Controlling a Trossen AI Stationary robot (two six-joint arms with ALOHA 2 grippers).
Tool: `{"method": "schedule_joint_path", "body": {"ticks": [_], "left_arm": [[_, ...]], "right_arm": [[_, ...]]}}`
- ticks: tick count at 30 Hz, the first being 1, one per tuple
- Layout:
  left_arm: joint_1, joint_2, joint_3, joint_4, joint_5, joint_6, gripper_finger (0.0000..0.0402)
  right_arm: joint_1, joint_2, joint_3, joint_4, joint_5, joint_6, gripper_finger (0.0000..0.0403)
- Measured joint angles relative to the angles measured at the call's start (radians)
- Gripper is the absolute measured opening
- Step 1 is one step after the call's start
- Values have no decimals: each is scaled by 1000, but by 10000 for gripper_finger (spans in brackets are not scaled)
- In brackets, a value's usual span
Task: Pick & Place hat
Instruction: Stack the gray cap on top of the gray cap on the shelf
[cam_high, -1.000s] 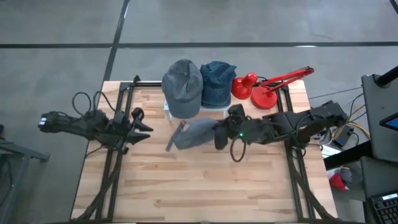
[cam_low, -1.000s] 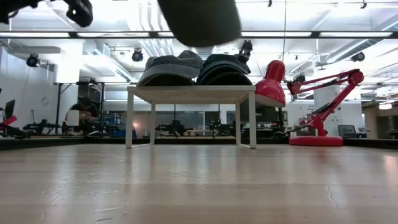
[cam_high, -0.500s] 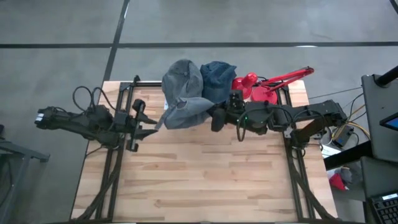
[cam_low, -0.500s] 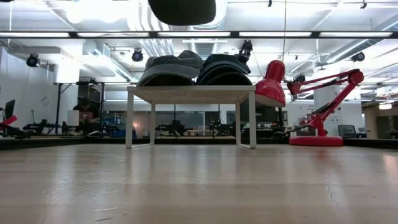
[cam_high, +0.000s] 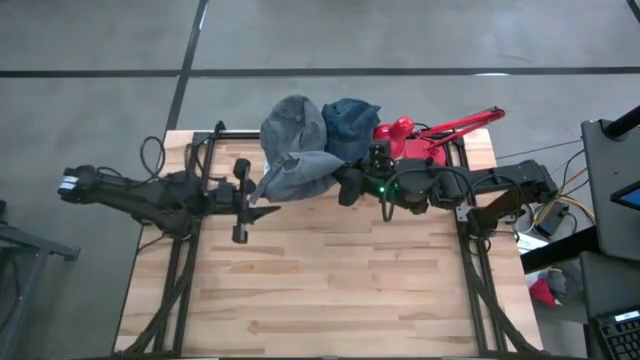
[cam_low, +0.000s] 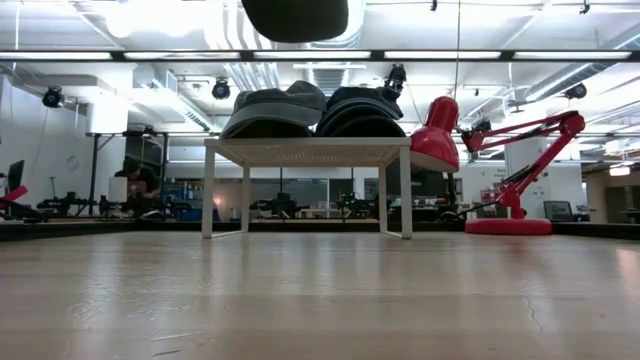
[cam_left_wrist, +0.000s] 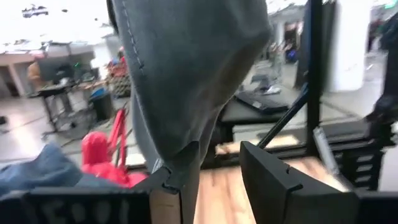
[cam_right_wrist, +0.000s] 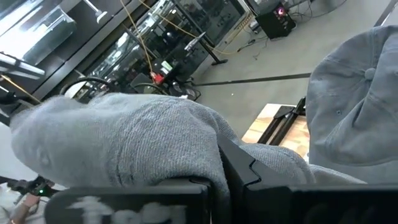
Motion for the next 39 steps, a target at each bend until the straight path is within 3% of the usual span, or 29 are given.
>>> {"method": "schedule_joint_path", "body": {"ticks": [8, 14, 25, 33, 39], "left_arm": [[-3, -22, 56, -121, -42, 16, 124], [-26, -31, 75, -118, -52, 74, 124], [-81, -17, 79, -126, -338, 174, 124], [-87, -15, 95, -127, -392, 240, 124], [-87, -39, 89, -132, -393, 192, 124]], "right_arm": [[-4, 0, 0, 0, 0, -25, 8], [-27, 0, 0, 0, 0, -28, 8], [-66, 2, -1, 37, -48, -27, 8], [-86, 25, -1, 43, -103, -23, 8], [-101, 18, -1, 45, -107, -50, 8]]}}
